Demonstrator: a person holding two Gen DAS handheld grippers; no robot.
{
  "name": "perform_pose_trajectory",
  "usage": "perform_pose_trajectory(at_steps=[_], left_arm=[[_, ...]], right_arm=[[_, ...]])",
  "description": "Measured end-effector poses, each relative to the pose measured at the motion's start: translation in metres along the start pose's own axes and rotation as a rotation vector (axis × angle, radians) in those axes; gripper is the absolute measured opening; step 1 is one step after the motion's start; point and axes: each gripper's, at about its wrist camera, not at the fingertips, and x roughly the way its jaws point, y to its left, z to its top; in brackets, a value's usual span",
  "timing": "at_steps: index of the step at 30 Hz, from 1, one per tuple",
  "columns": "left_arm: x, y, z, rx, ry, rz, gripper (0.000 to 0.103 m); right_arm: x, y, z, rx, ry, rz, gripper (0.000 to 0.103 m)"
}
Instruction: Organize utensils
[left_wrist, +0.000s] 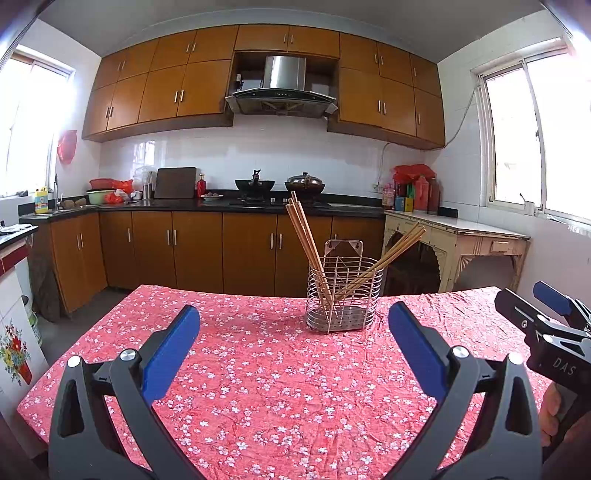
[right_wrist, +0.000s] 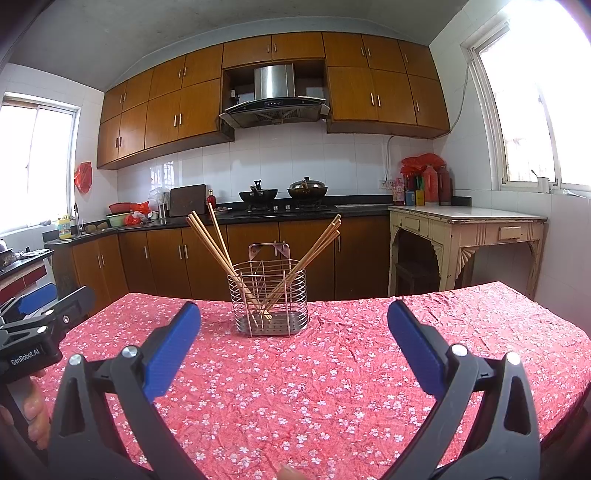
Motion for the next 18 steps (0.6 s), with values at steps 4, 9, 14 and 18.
perform_pose_trajectory(at_steps=[4,9,14,18], left_arm=[[0.0000,0.0007,-0.0008,0.000,0.000,-0.003,0.101],[0.0001,-0.0004,-0.0019,-0.001,0.003,-0.006,0.101],[-0.0001,0.0010,-0.0025,-0.001,0.003,-0.005,0.101],[-0.0004,0.0015,-0.0023,-0.001,0.003,-0.006,0.101]], right_arm=[[0.0001,0.0000,0.0001,-0.001,0.000,0.000,0.099],[0.0002,0.0002,-0.0003,0.000,0.000,0.001,0.099],[0.0008,0.0011,-0.0016,0.002,0.003,0.002,0.099],[0.0007,0.0013,-0.0016,0.002,0.003,0.002,0.099]])
